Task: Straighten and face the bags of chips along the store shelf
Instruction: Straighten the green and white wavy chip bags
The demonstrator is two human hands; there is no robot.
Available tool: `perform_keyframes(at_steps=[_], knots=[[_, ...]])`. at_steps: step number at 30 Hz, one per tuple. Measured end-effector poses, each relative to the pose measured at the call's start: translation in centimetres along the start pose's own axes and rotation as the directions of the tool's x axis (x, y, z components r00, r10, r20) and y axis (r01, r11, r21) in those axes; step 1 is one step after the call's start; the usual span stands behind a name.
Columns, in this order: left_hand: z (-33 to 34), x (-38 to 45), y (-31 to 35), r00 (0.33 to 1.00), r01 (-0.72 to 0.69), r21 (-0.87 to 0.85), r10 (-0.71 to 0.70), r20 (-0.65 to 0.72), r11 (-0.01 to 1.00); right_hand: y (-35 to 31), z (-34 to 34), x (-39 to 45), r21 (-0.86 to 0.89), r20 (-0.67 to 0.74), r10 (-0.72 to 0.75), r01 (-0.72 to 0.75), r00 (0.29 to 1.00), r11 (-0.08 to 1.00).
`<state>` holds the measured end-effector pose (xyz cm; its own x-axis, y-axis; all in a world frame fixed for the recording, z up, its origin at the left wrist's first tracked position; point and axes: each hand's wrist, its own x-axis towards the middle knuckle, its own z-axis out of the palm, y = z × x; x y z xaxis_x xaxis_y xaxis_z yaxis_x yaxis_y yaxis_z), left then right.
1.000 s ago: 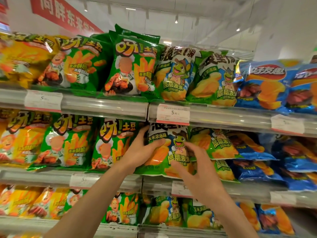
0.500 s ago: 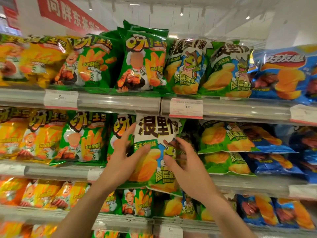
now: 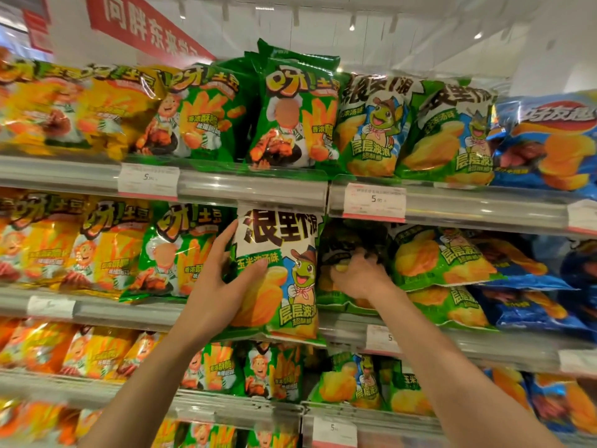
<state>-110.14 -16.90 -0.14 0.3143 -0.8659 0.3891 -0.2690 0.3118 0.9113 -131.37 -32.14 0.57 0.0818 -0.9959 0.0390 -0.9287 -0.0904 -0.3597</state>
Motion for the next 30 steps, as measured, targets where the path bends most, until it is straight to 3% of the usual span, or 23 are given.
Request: perform_keyframes(at_steps=[5, 13, 17, 22, 26, 30], knots=[[-0.6, 0.1, 0.3, 1.0, 0.017, -0.003, -0.017, -0.009, 1.0, 0.4, 0.5, 0.5, 0.063, 0.007, 0.055, -0.055, 0.998, 0.996], [-1.2, 0.3, 0.0, 1.0, 0.018, -0.005, -0.018, -0.011, 1.0, 1.4, 2.3, -1.4, 0.297, -0.291, -0.047, 0.137, 0.956, 0.945], [-1.5, 0.5, -0.1, 1.0, 0.021, -0.012, -0.021, -0.022, 1.0, 1.5, 3.1, -1.3, 0.3, -0.404, -0.088, 0.222, 0.911, 0.928], [-1.6, 0.5, -0.2, 0.999, 0.026, 0.007, -0.026, -0.037, 1.0, 1.4, 3.5, -0.5, 0.175, -0.519, -0.14, 0.265, 0.843, 0.948], [-1.5, 0.7, 0.0, 0.999, 0.025, 0.01, -0.024, -0.029, 1.0, 0.6, 3.0, 1.4, 0.109, -0.52, -0.143, 0.231, 0.842, 0.967], [-1.3, 0.7, 0.1, 0.999, 0.031, 0.031, -0.03, -0.03, 0.999, 1.3, 2.9, 2.4, 0.215, -0.353, -0.069, 0.152, 0.933, 0.965]])
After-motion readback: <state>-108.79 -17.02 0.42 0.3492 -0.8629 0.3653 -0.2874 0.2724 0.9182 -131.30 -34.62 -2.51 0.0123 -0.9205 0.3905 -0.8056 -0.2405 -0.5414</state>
